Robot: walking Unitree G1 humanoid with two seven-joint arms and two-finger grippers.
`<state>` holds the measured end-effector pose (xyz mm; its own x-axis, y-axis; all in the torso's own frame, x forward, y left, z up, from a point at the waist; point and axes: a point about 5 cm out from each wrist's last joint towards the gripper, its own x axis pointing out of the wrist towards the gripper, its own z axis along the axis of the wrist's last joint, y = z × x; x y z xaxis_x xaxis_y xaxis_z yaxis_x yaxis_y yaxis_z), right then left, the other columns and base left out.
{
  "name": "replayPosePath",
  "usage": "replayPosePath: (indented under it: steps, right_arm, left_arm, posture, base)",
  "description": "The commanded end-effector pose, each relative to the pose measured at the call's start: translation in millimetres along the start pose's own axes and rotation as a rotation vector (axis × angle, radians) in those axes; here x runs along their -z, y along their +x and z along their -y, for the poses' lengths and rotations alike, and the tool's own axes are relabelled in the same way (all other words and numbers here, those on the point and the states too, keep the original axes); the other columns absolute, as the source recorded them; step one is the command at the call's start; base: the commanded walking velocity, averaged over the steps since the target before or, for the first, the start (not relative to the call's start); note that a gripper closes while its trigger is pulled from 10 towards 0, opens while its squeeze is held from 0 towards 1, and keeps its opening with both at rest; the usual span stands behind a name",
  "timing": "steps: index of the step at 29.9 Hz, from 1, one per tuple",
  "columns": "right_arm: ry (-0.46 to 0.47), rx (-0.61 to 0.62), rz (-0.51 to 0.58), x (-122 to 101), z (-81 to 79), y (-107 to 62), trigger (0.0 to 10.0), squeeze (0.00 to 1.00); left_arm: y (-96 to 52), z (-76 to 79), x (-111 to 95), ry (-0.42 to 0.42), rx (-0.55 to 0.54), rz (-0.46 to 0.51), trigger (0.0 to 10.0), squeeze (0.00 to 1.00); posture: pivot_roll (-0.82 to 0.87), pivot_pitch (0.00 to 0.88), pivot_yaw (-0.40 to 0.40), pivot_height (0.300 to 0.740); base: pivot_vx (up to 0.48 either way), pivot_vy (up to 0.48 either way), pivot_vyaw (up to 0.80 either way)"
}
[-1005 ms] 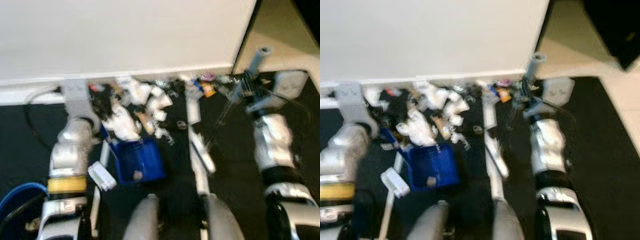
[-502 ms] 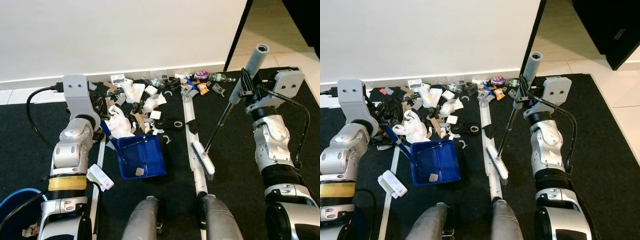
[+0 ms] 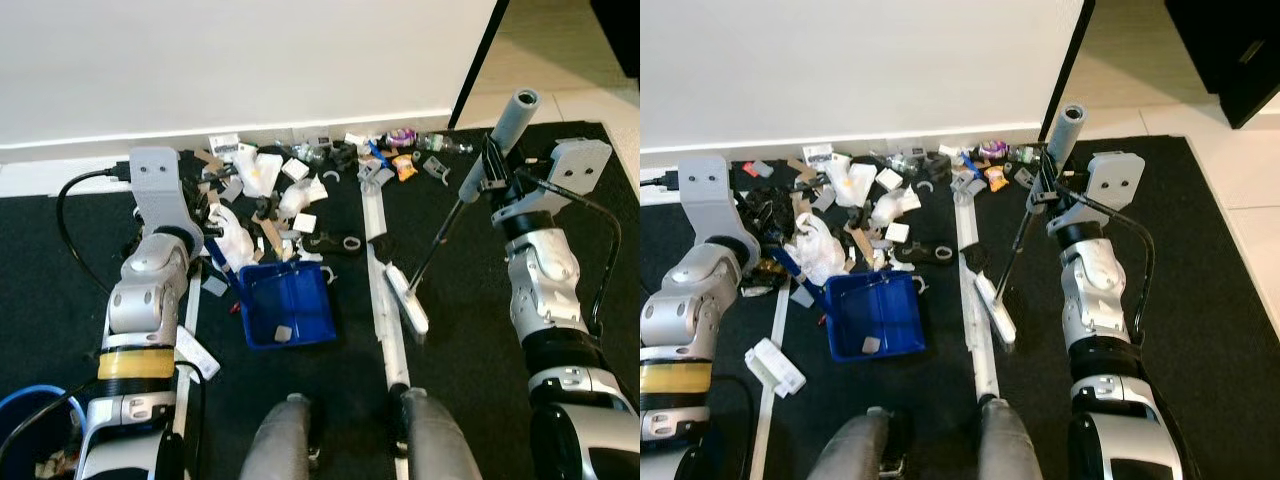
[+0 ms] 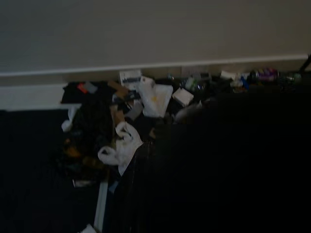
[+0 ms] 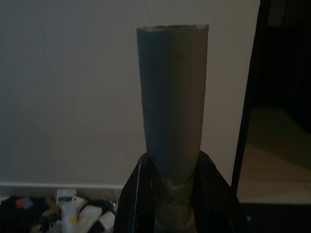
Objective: Sweep floor
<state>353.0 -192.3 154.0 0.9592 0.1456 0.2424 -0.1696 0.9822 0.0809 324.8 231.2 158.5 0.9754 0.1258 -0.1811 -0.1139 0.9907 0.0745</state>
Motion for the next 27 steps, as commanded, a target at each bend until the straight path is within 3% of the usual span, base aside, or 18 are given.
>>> replayPosePath:
  steps: [1, 17, 27]
  right_arm:
    - [0.007, -0.002, 0.007, -0.2, -0.1, -1.6, 10.0, 0.00]
    - [0.009, -0.005, 0.007, -0.2, -1.1, -1.6, 10.0, 0.00]
    - [0.008, -0.010, 0.008, -0.4, -1.8, -1.3, 10.0, 0.00]
  left_arm:
    - [-1.8, -2.9, -2.5, 0.006, -0.010, 0.024, 10.0, 0.00]
    - [-1.9, -3.2, -3.9, 0.001, -0.016, 0.033, 10.0, 0.00]
    - [-3.0, -4.2, -8.2, -0.004, -0.014, 0.059, 10.0, 0.00]
  posture:
    - [0.00, 0.199, 0.045, 0.740]
    - [0.00, 0.199, 0.044, 0.740]
    - [0.00, 0.198, 0.045, 0.740]
  base:
    - [0.480, 0.000, 0.00]
    - [0.465, 0.000, 0.00]
    - [0.000, 0.000, 0.00]
